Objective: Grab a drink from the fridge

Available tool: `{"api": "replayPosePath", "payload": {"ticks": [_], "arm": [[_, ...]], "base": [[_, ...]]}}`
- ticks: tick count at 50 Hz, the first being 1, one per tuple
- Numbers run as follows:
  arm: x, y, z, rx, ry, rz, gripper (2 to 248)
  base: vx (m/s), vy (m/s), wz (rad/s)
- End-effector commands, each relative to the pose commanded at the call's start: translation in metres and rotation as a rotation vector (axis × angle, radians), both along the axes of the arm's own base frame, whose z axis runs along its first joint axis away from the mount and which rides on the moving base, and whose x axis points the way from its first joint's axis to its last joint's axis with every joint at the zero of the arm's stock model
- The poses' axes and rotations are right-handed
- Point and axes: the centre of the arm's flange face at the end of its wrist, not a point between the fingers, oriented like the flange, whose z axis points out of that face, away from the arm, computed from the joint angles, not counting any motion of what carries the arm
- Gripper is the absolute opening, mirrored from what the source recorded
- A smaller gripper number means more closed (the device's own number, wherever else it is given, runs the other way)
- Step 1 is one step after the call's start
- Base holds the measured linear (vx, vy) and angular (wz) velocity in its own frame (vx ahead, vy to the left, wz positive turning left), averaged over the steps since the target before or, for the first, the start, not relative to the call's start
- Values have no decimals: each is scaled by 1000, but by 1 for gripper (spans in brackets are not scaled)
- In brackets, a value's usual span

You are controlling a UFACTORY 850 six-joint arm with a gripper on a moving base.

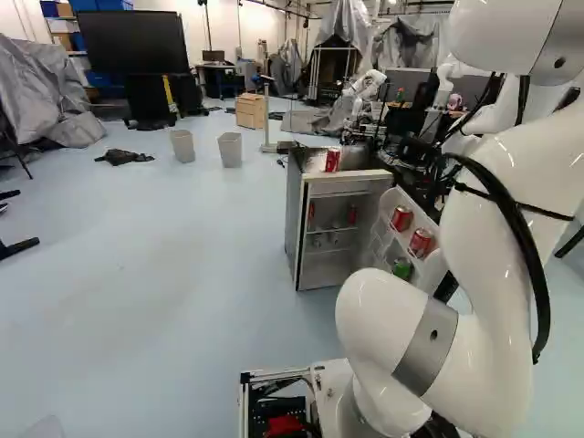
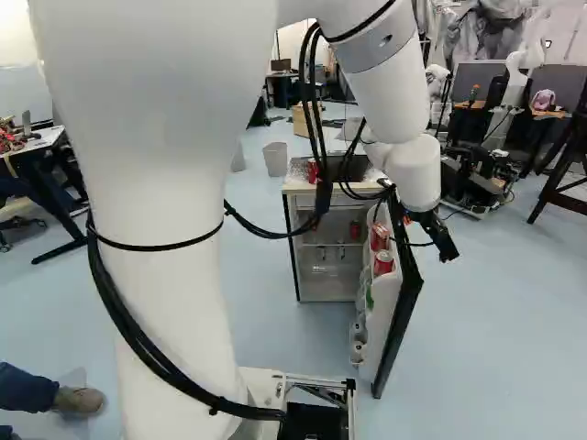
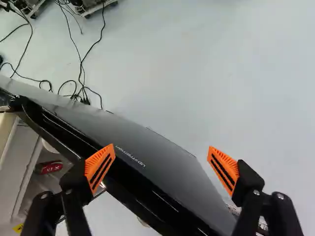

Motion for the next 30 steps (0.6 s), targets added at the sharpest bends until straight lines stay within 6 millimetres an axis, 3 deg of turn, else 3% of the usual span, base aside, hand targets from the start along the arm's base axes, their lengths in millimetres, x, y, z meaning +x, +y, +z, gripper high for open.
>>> {"api": "replayPosePath", "payload": {"ticks": [30], "arm": [[-1,34,1,9,8,42,247]], "base": [[0,0,0]]}}
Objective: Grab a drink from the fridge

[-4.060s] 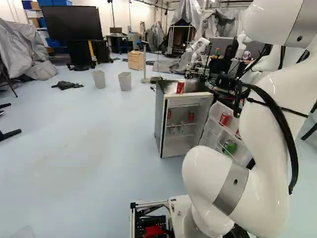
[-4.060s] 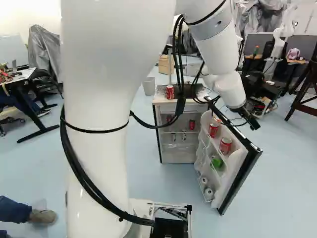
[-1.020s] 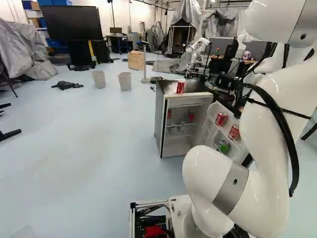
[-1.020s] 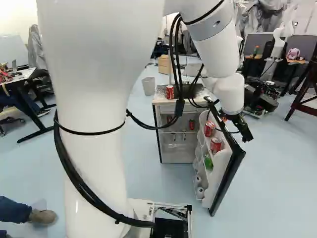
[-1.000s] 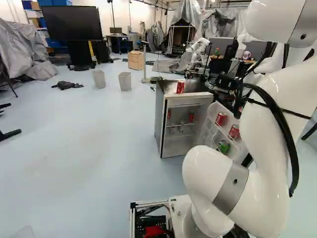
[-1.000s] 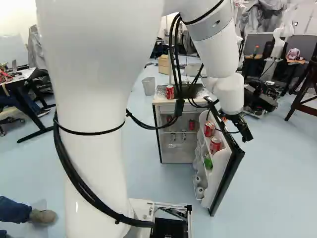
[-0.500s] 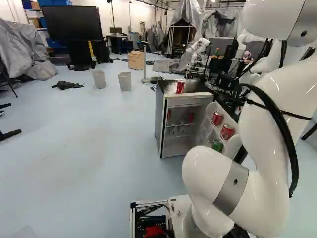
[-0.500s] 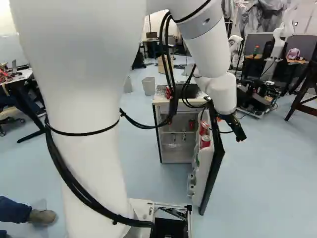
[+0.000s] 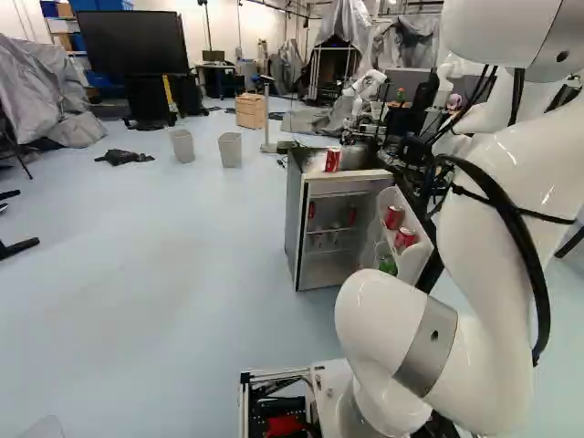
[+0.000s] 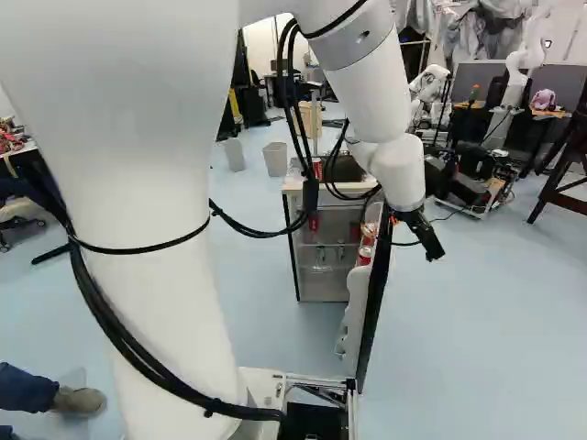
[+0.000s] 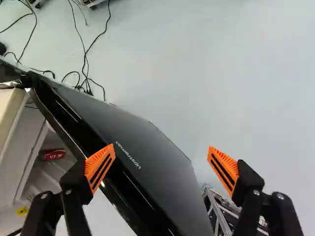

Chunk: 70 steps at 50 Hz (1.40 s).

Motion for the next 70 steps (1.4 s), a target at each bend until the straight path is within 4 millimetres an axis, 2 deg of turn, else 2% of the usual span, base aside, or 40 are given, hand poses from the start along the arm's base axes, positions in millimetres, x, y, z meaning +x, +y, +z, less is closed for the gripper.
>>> {"api": "replayPosePath", "payload": {"ticks": [35,70], "arm": [[0,44,0,8,8,63,247],[21,94,0,11,12,174,247]], "base": [[0,0,0],[0,0,0]]}}
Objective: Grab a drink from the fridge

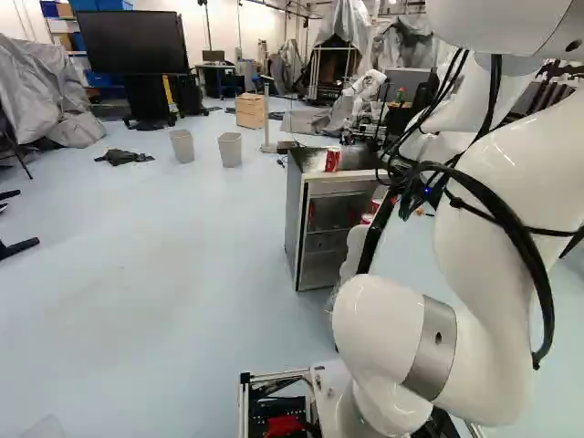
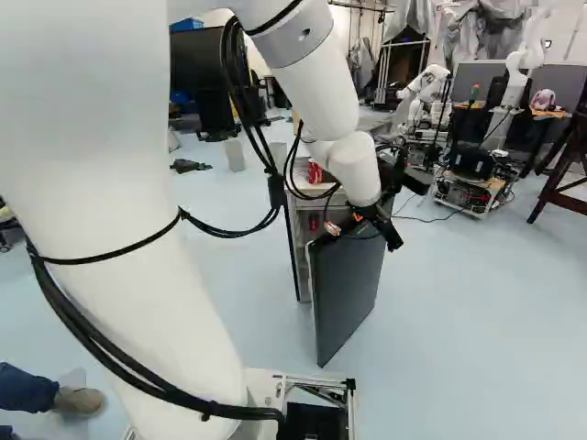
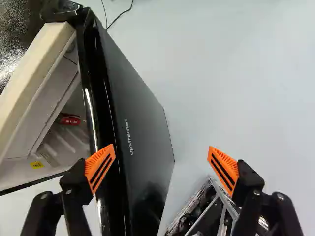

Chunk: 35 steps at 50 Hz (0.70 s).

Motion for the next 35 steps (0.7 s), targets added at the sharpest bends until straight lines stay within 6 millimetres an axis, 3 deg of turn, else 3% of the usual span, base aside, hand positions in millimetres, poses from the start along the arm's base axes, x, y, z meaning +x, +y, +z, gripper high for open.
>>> {"api": "replayPosePath", "payload": {"ticks": [35], "arm": [[27,50,0,1,1,124,247]], "base": [[0,0,0]]}}
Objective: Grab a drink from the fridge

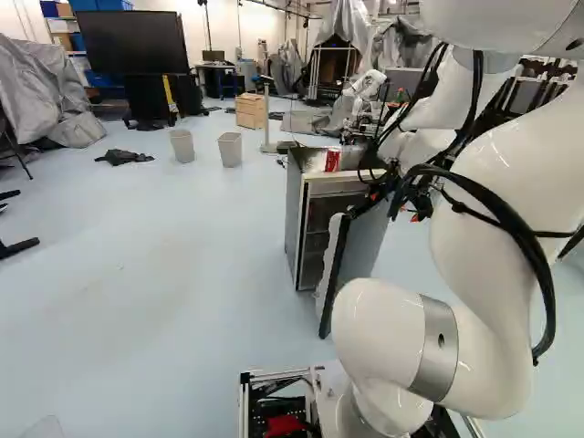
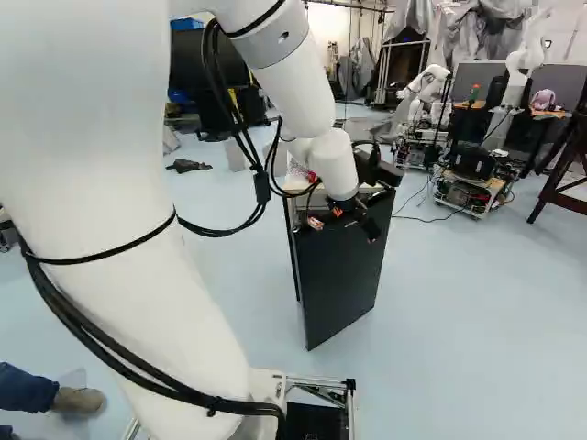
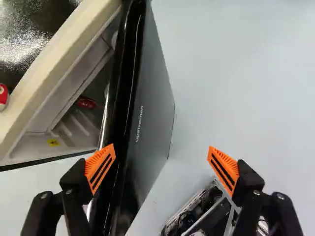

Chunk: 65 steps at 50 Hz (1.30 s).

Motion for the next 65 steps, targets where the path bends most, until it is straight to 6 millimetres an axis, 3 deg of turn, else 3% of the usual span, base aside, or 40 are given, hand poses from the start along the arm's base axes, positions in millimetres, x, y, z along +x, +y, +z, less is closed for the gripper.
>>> {"api": "replayPosePath", "payload": {"ticks": [23,53,65], "arm": [[7,20,0,0,1,46,247],[-40,33,1,-118,-4,150,247],[-41,35,-10,-175,33,262,247]], "base": [[0,0,0],[0,0,0],[0,0,0]]}}
